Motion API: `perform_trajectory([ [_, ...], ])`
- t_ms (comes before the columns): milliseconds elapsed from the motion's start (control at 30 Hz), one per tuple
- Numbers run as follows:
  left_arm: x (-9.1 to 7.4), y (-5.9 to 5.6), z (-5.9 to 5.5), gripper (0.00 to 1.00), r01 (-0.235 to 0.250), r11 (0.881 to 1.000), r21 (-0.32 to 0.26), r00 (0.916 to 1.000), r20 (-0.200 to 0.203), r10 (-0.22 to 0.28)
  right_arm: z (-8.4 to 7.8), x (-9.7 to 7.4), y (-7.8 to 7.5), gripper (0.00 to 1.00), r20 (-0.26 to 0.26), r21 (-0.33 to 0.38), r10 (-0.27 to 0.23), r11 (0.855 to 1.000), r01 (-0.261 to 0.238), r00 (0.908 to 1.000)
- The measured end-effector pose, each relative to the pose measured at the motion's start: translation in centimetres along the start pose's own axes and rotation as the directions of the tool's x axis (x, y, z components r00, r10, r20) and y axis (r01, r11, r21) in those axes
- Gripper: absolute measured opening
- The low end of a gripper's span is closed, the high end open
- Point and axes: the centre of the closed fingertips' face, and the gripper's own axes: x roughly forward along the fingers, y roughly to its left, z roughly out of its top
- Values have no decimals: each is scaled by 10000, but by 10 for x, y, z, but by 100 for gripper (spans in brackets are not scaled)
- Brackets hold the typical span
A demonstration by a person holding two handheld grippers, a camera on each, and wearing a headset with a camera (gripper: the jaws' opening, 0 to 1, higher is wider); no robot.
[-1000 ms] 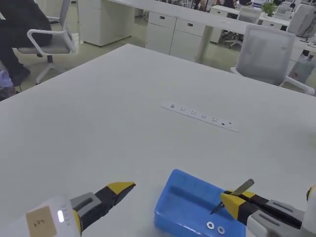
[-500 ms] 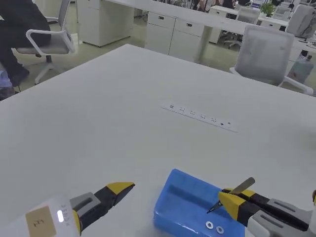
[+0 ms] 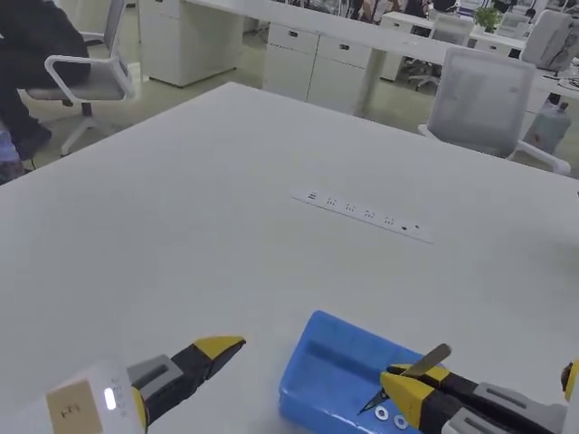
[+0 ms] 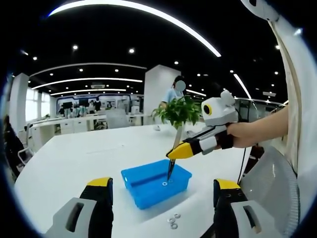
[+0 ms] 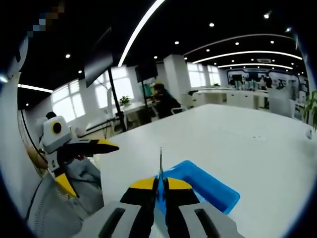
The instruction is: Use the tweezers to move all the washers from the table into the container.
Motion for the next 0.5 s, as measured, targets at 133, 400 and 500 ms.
perform_trajectory([
  [133,0,-1,0,85,41,10000,0,10000,21,-41,-3,0,4,3,-29,112,124,9999,-124,9999],
  [400,0,-3,2,85,135,9999,-79,9998,126,-134,-12,2,15,3,-124,348,514,9981,-510,9986],
  [500,0,-4,2,85,167,9998,-100,9998,107,-166,-18,4,20,3,-242,468,673,9967,-662,9974],
])
